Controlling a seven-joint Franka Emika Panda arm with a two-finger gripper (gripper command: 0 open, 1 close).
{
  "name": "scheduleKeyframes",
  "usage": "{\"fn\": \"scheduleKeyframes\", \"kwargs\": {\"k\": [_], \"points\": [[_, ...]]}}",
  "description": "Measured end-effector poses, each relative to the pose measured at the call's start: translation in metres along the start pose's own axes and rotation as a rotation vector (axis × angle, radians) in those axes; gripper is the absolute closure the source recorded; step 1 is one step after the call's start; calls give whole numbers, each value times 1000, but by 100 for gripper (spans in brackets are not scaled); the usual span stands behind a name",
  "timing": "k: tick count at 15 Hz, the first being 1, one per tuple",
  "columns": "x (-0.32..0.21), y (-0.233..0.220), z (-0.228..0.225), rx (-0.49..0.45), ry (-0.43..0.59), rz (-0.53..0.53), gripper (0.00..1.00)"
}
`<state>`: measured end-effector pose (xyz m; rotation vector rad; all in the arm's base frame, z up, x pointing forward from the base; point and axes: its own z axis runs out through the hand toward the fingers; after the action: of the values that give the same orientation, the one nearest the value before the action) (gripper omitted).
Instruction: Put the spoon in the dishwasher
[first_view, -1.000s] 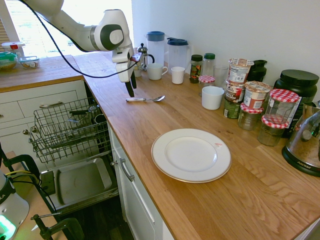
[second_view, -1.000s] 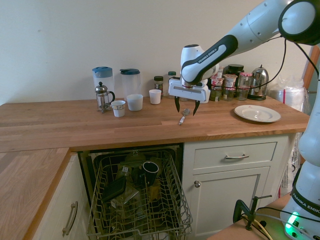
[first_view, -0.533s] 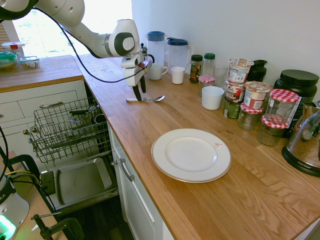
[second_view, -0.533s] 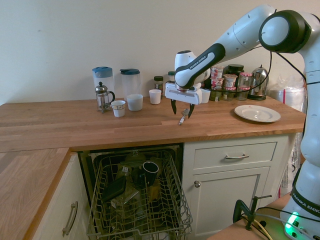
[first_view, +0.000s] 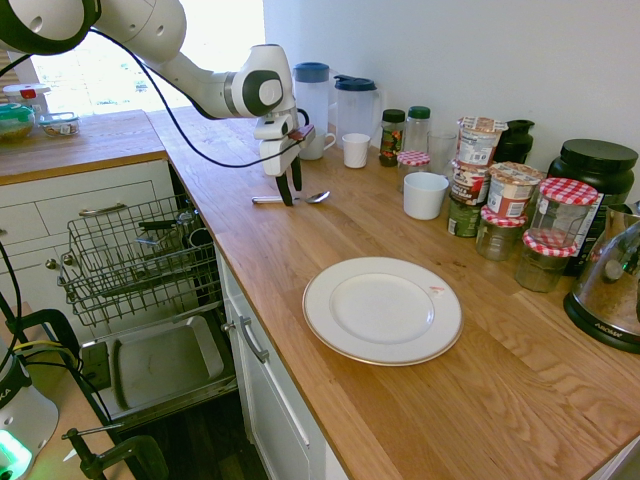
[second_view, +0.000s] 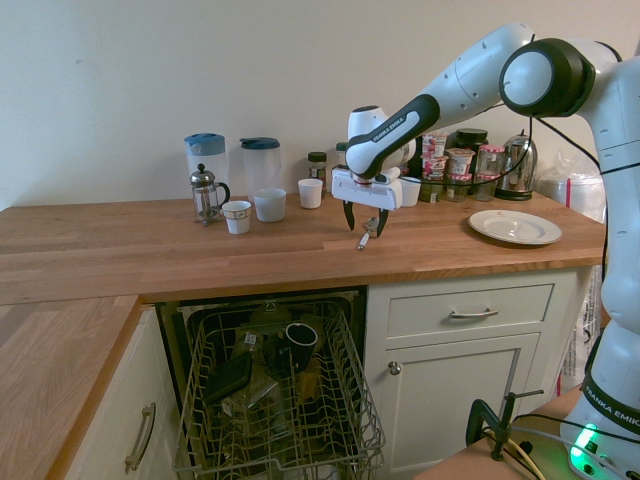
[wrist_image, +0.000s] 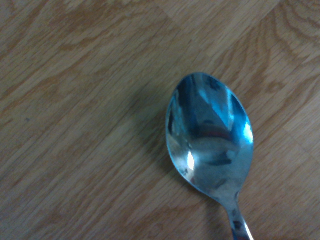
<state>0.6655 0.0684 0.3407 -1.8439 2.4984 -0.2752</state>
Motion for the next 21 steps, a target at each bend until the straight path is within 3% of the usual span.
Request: {"fn": "scheduleKeyframes", "kwargs": {"k": [21], "points": [[10, 0, 3, 14, -16, -19, 100]]}}
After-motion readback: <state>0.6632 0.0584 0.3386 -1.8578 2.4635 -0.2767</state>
